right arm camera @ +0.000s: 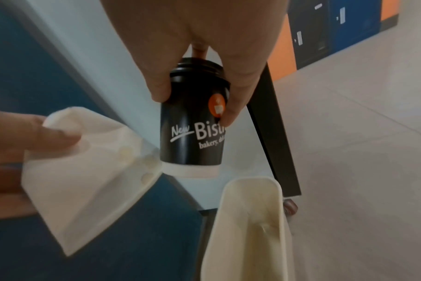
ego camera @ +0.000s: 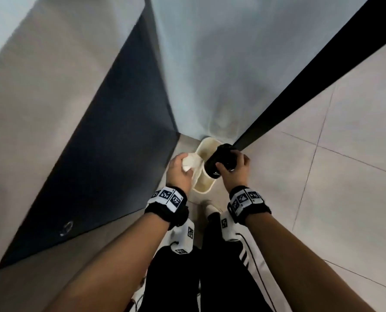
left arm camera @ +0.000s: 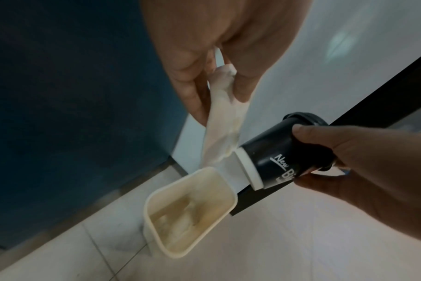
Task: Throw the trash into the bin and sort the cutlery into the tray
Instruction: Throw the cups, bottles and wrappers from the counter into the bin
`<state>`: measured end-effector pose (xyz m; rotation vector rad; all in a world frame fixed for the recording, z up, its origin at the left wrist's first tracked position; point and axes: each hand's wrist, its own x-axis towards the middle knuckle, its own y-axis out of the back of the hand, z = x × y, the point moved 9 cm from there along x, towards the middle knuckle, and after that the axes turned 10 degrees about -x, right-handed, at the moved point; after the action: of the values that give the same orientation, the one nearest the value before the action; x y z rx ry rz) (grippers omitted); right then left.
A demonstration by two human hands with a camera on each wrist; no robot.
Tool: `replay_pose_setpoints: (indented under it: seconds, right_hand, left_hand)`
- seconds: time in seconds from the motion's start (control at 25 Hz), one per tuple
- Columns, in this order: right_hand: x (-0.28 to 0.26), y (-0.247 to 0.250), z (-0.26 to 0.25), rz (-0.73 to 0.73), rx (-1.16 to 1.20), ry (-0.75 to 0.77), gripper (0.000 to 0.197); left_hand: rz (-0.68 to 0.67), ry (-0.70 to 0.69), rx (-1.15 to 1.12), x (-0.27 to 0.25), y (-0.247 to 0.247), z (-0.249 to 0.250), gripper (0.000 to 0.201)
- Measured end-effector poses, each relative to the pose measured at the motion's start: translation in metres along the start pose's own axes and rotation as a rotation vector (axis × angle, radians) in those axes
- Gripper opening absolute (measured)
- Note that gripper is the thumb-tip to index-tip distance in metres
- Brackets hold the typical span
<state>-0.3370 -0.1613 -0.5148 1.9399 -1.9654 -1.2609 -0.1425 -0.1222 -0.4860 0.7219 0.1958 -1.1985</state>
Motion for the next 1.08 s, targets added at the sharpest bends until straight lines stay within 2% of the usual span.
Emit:
replay_pose_setpoints:
  seconds: [0.16,0.28,0.4,0.48,0.64,0.8,0.96,1.08]
  right_hand:
    - [0.068,-0.065,0.051,-0.053,-0.076,-0.006,0.055]
    - [0.100,-0.103,0.082,-0.131,-0.152,0.034,0.058]
    - [0.122,-0.119,0.110,-0.229,-0.237,0.004,0.068]
    - [0.127,-0.110,0.109,-0.250,-0.291,0.031,0.062]
    - [0.110,-0.064,0.063,-0.208,-0.260,0.107,0.037]
    - [0.057,-0.008,-0.020,-0.294,-0.331,0.197,0.033]
    - [-0.012,0.051,-0.108,-0.367,-0.325,0.331,0.028]
    - [-0.072,0.096,-0.194,-0.389,-0.259,0.550,0.027]
  left_hand:
    - [-0.009,0.060,0.083,0.073,-0.056,-0.076,0.042]
    - [-0.022,0.127,0.060,0.108,-0.090,-0.117,0.044]
    - [-0.230,0.217,0.168,0.124,-0.131,-0.145,0.064]
    - [-0.286,0.259,0.174,0.122,-0.133,-0.144,0.064]
    - [-0.183,0.260,0.045,0.096,-0.099,-0.086,0.037]
    - [-0.191,0.262,-0.086,0.038,-0.059,0.003,0.034]
    - [-0.225,0.171,-0.168,-0.046,0.002,0.111,0.033]
    - [-0.239,0.029,-0.234,-0.118,0.066,0.199,0.029]
